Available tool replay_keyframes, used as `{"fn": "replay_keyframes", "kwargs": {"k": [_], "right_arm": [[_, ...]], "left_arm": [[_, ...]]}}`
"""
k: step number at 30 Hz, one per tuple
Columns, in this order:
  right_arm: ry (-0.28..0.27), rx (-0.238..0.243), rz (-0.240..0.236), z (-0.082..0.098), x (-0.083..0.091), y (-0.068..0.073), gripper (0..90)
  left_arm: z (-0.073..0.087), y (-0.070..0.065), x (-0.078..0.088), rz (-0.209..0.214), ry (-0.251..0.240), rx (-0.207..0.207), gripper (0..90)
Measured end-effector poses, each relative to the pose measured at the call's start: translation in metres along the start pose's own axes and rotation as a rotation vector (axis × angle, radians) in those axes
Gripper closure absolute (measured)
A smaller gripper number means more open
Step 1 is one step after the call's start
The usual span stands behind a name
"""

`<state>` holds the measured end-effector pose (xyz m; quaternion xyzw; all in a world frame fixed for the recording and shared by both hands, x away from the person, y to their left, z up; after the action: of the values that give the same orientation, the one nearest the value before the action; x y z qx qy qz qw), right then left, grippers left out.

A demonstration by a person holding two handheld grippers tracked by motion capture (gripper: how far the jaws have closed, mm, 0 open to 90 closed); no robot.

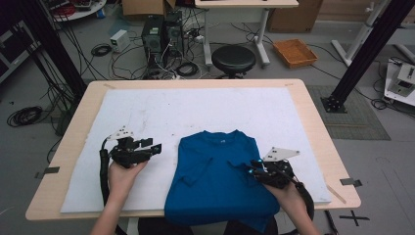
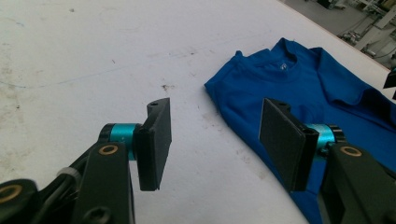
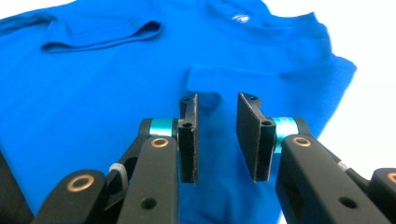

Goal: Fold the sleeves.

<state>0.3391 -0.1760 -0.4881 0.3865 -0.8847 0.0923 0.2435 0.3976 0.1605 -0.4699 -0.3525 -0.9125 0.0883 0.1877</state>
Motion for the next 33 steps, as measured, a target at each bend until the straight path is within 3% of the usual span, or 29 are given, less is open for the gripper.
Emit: {"fn": "replay_keyframes", "kwargs": {"k": [2, 6, 11, 17, 19, 22, 24, 27, 30, 32, 33], "right_arm": [[0.036, 0.020, 0.001, 0.004, -0.005, 0.006, 70.3], [0.104, 0.092, 0.023, 0.017, -0.008, 0.011, 88.4], [0.102, 0.132, -0.020, 0.020, 0.000, 0.021, 89.1], [0.100, 0.132, -0.091, 0.022, 0.004, 0.023, 65.1], [0.057, 0.093, -0.089, 0.013, 0.008, 0.016, 60.3], [-0.019, 0.013, -0.044, -0.005, 0.013, -0.004, 49.1], [-0.057, -0.031, -0.017, -0.015, 0.016, -0.019, 48.0], [-0.106, -0.080, 0.015, -0.027, 0.017, -0.038, 44.8], [-0.141, -0.126, 0.044, -0.036, 0.015, -0.053, 39.8], [-0.172, -0.161, 0.059, -0.040, 0.014, -0.062, 32.9], [-0.185, -0.182, 0.070, -0.041, 0.015, -0.064, 29.8]], "left_arm": [[0.000, 0.000, 0.001, -0.002, -0.002, 0.000, 43.8], [0.000, 0.001, 0.001, -0.009, -0.002, 0.005, 43.4], [0.000, 0.000, 0.001, -0.003, 0.001, 0.000, 43.3], [0.002, -0.004, -0.001, 0.011, 0.010, -0.019, 42.8], [0.000, -0.007, -0.002, 0.024, -0.002, -0.049, 42.8], [-0.005, -0.013, -0.004, 0.044, -0.034, -0.112, 42.8], [-0.010, -0.018, -0.006, 0.069, -0.069, -0.133, 42.8], [-0.016, -0.026, -0.009, 0.111, -0.111, -0.111, 42.8], [-0.017, -0.033, -0.011, 0.141, -0.079, -0.054, 42.8], [-0.018, -0.032, -0.012, 0.106, -0.070, -0.081, 41.2], [-0.018, -0.032, -0.012, 0.080, -0.062, -0.095, 36.2]]}}
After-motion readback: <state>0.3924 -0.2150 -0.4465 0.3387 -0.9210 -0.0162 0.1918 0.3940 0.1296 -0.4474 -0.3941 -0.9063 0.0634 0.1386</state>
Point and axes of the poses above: each handheld gripper's, and its own axes: x roughly backward along the jaws, z roughly out of its underside, y roughly to its left, the point moved 10 cm from there along -x, roughly forward along the jaws, and after that the axes turned 10 degrees about -y, right-handed, at the moved point
